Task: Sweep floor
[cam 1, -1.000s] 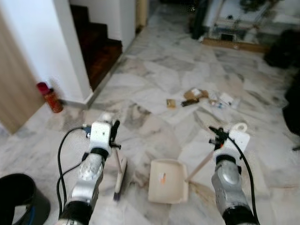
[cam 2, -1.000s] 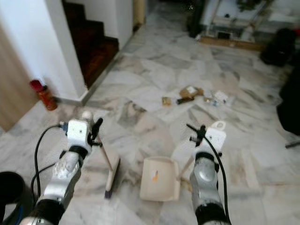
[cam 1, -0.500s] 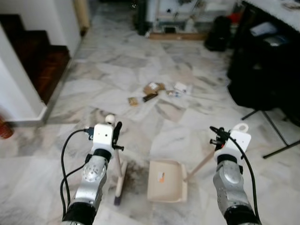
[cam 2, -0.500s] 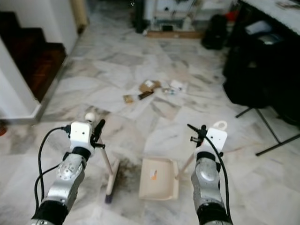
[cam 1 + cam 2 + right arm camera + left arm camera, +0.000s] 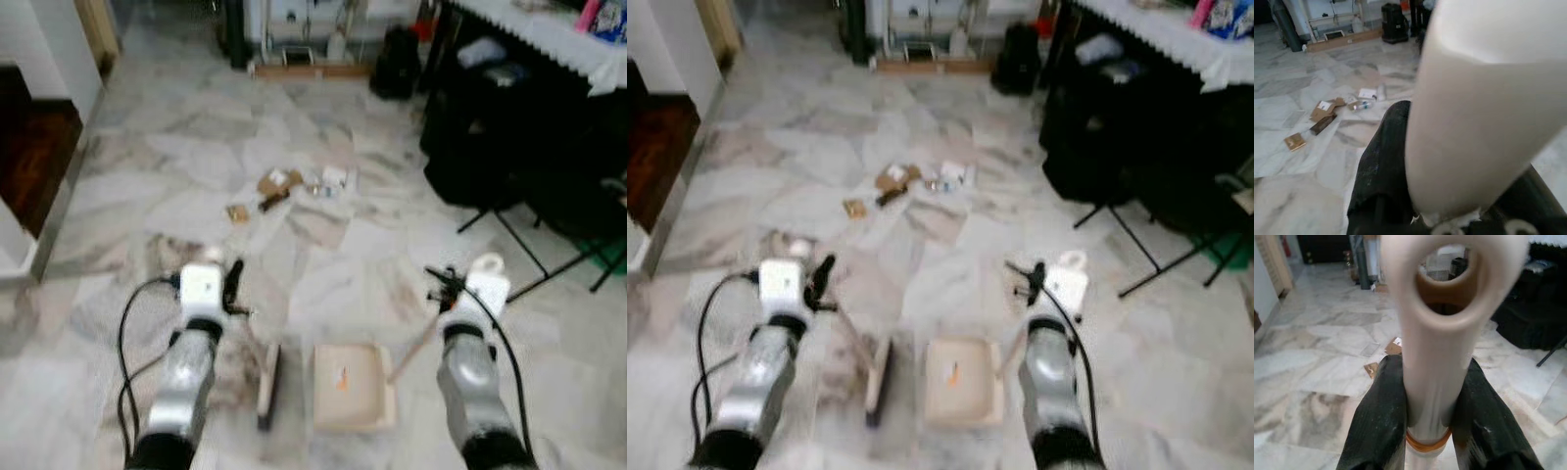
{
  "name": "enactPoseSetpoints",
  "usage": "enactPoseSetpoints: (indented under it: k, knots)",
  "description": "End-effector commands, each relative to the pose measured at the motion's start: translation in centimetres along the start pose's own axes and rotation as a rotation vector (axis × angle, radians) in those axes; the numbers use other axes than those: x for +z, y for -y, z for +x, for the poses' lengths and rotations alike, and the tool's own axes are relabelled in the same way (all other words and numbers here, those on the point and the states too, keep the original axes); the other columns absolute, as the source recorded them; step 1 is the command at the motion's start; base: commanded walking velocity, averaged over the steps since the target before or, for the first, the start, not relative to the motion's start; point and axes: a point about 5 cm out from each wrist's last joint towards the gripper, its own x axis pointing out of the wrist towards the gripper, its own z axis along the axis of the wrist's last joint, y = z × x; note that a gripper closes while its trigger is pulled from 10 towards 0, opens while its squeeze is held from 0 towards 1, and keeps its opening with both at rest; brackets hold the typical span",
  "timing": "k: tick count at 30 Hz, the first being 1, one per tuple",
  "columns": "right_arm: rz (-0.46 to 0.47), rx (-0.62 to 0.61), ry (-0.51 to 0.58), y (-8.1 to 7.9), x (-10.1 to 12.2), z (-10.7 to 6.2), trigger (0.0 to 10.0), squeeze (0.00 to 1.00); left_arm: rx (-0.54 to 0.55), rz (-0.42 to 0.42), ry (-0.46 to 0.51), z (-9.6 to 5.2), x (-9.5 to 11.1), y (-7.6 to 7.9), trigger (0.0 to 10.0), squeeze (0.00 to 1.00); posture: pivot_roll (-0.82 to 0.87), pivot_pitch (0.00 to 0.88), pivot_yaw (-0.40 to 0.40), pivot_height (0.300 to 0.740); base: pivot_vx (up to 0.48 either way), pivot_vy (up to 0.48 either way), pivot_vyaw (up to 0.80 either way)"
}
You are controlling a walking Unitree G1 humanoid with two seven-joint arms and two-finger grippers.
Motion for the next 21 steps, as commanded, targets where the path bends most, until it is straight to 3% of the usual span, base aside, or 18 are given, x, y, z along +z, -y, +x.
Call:
enactPoseSetpoints:
  k: [1,9,21]
  knots:
    - [0.006,-0.003,0.057,0.08,1.31,0.44,10.0,0.00,-0.015,0.000,0.043,0.36,1.05,0.41,10.0,0.00,-0.05,0.035,-0.023,0.740,0.000,0.000,0.00]
    - [0.008,0.002,0.060,-0.13,1.29,0.35,10.0,0.00,-0.034,0.002,0.039,0.22,1.05,0.60,10.0,0.00,-0.05,0.027,-0.015,0.740,0.000,0.000,0.00]
    - [0.021,-0.006,0.049,-0.14,1.25,0.48,10.0,0.00,-0.040,0.011,0.038,0.26,1.23,0.51,10.0,0.00,-0.05,0.028,-0.011,0.740,0.263,0.000,0.00]
